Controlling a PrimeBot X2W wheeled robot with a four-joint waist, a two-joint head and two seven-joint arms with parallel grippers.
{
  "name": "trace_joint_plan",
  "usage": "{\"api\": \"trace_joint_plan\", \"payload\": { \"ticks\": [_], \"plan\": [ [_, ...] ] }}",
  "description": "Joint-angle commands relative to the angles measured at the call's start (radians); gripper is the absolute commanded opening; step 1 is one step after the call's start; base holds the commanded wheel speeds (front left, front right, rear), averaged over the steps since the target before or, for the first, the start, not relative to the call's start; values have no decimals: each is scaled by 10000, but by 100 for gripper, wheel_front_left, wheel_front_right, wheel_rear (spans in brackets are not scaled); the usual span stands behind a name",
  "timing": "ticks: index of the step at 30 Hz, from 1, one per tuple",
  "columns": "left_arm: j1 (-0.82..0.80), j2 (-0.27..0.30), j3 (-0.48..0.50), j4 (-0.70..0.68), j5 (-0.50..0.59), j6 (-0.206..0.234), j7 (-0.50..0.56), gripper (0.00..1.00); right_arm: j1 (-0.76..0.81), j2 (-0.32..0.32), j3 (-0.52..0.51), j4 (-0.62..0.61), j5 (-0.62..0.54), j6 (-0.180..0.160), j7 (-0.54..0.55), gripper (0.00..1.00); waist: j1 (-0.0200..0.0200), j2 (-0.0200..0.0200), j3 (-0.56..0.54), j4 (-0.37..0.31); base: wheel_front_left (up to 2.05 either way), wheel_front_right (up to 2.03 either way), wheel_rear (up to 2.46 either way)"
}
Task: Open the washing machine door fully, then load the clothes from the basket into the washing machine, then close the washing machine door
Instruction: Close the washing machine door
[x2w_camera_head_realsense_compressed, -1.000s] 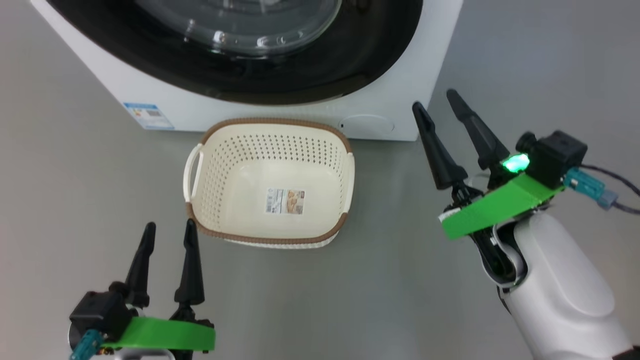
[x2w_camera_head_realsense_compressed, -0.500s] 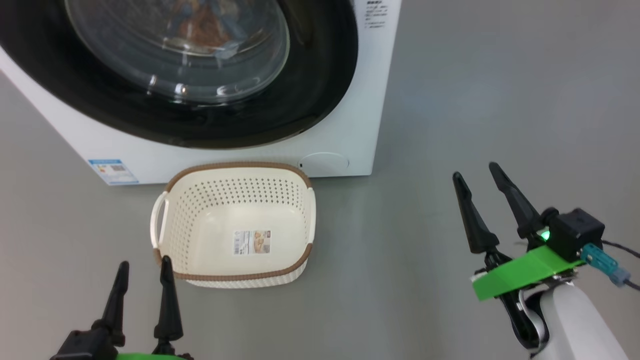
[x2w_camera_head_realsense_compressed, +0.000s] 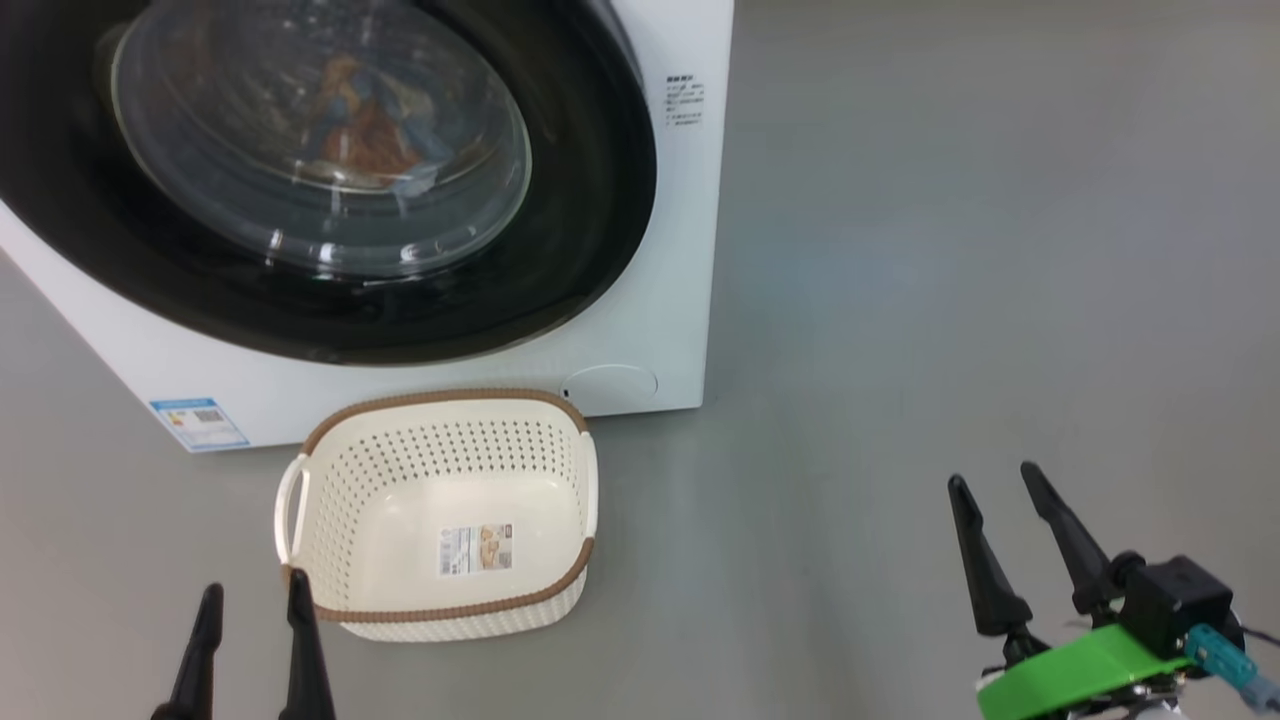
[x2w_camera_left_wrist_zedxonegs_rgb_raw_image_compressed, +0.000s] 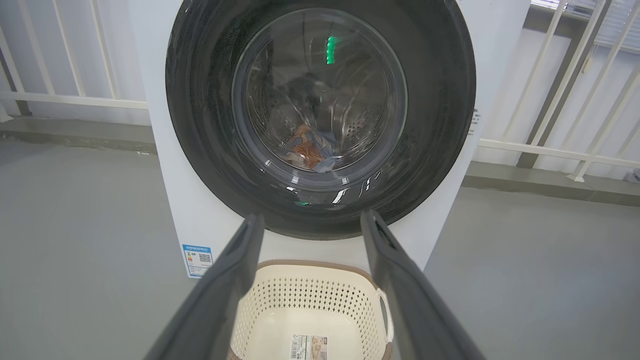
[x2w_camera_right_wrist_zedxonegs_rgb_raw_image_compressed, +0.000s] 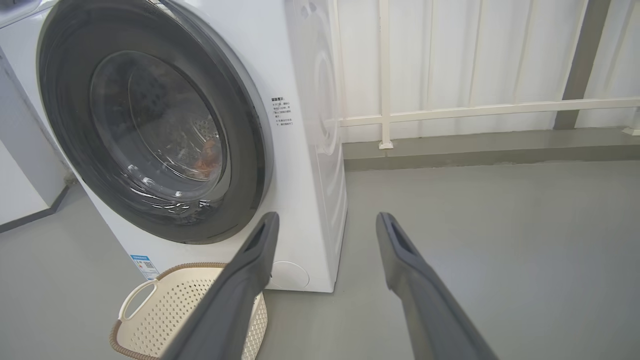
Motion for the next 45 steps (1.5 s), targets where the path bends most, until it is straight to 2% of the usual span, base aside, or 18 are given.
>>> {"api": "trace_joint_plan", "payload": {
  "ticks": [1,15,45],
  "plan": [
    [-5,145,386,-374,139,57,-82,100,84,16,166,-356,-151,-15,-47,100,0,0,-157,-111,0,0,0],
    [1147,145,444,-854,231,189,-82,100,904,250,-182,-526,-555,-15,-47,100,0,0,-636,-341,0,0,0],
    [1373,144,148,-568,487,47,-82,100,1135,461,-353,-549,-768,-15,-48,100,0,0,-967,-75,0,0,0]
  ]
}}
